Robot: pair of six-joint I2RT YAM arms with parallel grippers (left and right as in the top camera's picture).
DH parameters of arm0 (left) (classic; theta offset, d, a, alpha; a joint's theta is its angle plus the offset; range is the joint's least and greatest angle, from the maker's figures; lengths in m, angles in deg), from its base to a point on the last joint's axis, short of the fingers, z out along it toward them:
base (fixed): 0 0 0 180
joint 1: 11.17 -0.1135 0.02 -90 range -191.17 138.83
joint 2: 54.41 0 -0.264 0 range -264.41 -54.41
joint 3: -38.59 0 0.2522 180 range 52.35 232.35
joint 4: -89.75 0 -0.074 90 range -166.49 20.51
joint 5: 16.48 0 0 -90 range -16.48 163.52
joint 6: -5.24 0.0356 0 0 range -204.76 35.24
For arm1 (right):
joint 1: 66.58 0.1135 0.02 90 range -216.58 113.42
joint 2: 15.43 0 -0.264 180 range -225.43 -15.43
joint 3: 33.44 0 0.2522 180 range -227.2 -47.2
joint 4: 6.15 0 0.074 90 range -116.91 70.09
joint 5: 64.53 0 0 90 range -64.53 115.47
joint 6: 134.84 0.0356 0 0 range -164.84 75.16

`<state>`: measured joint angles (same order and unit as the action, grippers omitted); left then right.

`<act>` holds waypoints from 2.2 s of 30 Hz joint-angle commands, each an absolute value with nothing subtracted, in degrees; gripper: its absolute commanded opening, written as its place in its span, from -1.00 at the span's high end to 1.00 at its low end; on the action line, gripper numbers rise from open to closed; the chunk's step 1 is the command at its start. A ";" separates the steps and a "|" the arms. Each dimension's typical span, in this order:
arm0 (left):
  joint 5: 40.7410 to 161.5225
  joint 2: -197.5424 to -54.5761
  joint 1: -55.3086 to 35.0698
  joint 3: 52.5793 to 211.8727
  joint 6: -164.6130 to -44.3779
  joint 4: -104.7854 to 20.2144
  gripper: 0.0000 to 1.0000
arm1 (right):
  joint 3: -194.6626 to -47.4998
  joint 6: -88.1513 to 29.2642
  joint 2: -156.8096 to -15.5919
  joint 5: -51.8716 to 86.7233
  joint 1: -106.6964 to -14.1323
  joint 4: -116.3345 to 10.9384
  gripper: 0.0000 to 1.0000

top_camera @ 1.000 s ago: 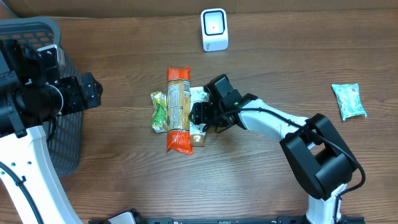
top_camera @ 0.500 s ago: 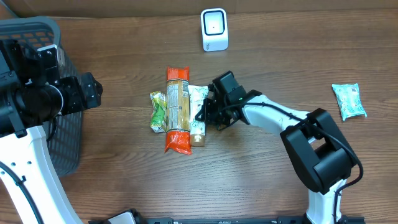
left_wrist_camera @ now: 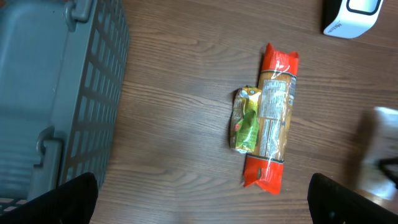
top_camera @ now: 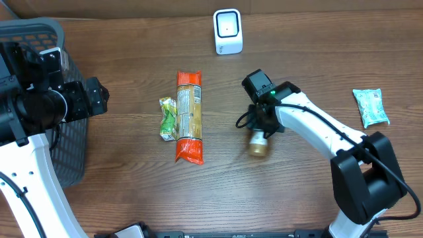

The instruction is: Scan the item barcode

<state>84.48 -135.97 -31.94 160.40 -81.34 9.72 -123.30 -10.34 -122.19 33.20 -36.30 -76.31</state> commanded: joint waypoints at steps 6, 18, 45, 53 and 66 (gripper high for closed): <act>84.98 -136.17 -32.16 160.77 -80.25 9.85 -0.99 | -126.67 -17.38 -124.48 66.35 -33.24 -85.39 0.92; 84.98 -136.17 -32.16 160.77 -80.25 9.83 -0.99 | -126.67 -22.82 -131.83 54.37 -29.72 -82.26 0.34; 84.98 -136.17 -32.14 160.77 -80.25 9.83 -0.99 | -146.86 -26.56 -116.53 31.73 -39.70 -95.77 -0.79; 84.98 -136.17 -32.14 160.77 -80.25 9.85 -0.99 | -136.22 -28.22 -118.36 29.59 -41.19 -89.38 -0.47; 84.98 -136.17 -32.14 160.77 -80.25 9.85 -0.99 | -117.31 -23.63 -118.43 29.79 -38.46 -68.03 -0.58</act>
